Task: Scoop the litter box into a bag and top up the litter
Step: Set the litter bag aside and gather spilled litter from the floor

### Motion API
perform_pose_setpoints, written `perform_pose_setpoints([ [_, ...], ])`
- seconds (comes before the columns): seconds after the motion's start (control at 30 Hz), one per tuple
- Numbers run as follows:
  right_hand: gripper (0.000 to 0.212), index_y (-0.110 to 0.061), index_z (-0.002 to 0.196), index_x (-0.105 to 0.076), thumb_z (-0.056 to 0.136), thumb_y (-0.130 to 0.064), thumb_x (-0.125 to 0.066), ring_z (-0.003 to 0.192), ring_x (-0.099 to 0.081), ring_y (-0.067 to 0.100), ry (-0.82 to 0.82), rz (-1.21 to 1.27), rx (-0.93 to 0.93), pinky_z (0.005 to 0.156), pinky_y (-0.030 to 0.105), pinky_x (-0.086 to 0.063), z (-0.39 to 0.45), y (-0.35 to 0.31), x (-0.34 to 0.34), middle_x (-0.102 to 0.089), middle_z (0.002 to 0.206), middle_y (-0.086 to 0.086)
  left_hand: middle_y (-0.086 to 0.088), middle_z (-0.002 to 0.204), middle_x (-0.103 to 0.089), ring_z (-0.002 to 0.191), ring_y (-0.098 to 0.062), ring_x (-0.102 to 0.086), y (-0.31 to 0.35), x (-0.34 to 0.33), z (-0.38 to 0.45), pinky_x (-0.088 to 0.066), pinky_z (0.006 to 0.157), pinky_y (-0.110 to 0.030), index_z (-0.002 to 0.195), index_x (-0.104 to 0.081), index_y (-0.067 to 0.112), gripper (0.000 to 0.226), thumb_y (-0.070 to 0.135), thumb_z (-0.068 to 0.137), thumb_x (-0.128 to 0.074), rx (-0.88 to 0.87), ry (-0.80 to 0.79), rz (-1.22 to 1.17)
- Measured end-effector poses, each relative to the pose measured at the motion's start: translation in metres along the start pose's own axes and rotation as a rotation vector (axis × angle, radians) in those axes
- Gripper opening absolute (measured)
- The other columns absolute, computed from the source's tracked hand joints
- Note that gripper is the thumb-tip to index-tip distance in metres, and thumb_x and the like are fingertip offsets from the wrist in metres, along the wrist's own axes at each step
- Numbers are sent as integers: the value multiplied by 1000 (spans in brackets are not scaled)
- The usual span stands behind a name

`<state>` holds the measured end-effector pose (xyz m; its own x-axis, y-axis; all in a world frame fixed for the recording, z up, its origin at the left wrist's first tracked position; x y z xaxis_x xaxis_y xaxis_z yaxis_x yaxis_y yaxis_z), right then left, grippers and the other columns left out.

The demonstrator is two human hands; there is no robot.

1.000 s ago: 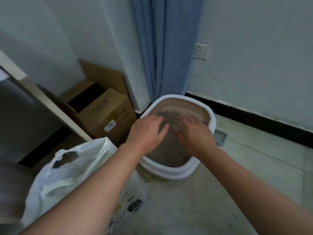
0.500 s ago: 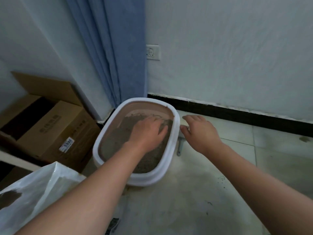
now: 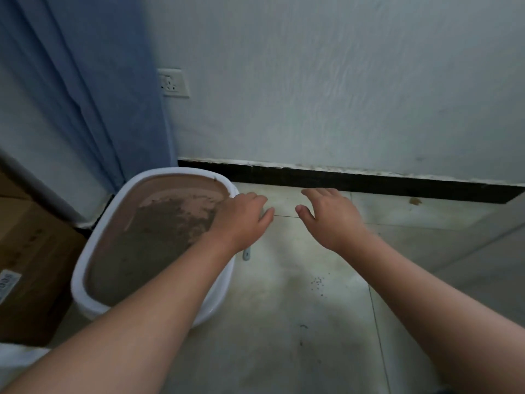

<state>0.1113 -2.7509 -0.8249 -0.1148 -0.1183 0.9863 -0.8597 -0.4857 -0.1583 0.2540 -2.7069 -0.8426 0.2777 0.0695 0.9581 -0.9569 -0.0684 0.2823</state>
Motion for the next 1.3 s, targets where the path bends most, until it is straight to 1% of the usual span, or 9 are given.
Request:
perform_pose_setpoints([
  [0.13, 49, -19, 142, -42, 101, -45, -35, 134, -37, 22, -1, -7, -39, 102, 38, -38, -4, 15, 0, -47, 144, 0, -5, 108, -66, 94, -24, -60, 14, -4, 7, -52, 79, -43, 116, -63, 13, 38, 41, 99, -43, -45, 34, -59],
  [0.3, 50, -18, 142, -42, 101, -45, -34, 135, -36, 22, -8, -6, -55, 103, 39, -38, -4, 25, -2, -47, 145, 0, -3, 100, -66, 88, -23, -60, 13, -6, 5, -52, 75, -42, 111, -64, 13, 40, 42, 98, -41, -77, 38, -43],
  [0.43, 50, -18, 142, -41, 101, -45, -33, 136, -35, 22, -17, 6, -41, 104, 39, -37, 0, 18, -6, -46, 145, 0, -2, 106, -67, 89, -20, -61, -8, 5, -6, -52, 74, -38, 119, -63, 15, 37, 39, 100, -43, -36, 33, -22],
  [0.5, 51, -19, 143, -40, 101, -46, -33, 137, -35, 21, -21, 9, -19, 104, 39, -37, 4, 8, -8, -45, 146, 0, -1, 106, -67, 88, -19, -61, -21, 10, -12, -52, 75, -37, 117, -63, 16, 36, 40, 101, -41, -8, 17, 8],
  [0.63, 51, -20, 143, -40, 101, -47, -33, 136, -36, 22, -7, 30, 27, 104, 39, -38, 12, -17, -11, -46, 146, 0, 1, 97, -66, 83, -17, -58, -46, 13, -26, -51, 76, -38, 103, -64, 20, 33, 42, 100, -40, 29, -6, 40],
  [0.83, 52, -22, 143, -40, 100, -49, -34, 135, -38, 20, -20, 35, 113, 103, 37, -38, 19, -59, -25, -48, 144, -1, 7, 96, -62, 80, -11, -55, -78, 26, -50, -47, 70, -31, 104, -62, 24, 30, 44, 99, -39, 100, -12, 22],
  [1.1, 52, -23, 139, -44, 98, -53, -34, 130, -42, 21, -23, 84, 229, 99, 37, -41, 27, -125, -33, -52, 139, -1, 0, 101, -65, 90, -22, -60, -109, 51, -72, -50, 78, -39, 107, -64, 19, 38, 46, 99, -37, 207, 35, 56],
  [1.23, 47, -21, 131, -51, 99, -51, -34, 123, -47, 23, -39, 92, 271, 94, 38, -44, 26, -150, -37, -58, 129, 2, -1, 107, -67, 95, -22, -61, -134, 59, -83, -51, 81, -39, 108, -65, 18, 46, 49, 95, -34, 251, 66, 81],
  [1.3, 46, -21, 129, -52, 99, -50, -34, 122, -47, 24, -42, 88, 276, 94, 39, -45, 27, -153, -39, -59, 127, 2, -1, 107, -67, 95, -22, -61, -142, 57, -87, -50, 81, -38, 109, -64, 18, 42, 47, 97, -36, 260, 58, 89],
])
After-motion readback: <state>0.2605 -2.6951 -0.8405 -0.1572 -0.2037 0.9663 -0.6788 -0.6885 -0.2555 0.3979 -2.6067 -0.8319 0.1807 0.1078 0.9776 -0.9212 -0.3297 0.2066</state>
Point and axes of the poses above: each hand's wrist, its own z-axis towards the middle knuckle, its own x-axis out of the back of the hand, y = z × x, the point moved 10 cm from there along z, towards the middle knuckle
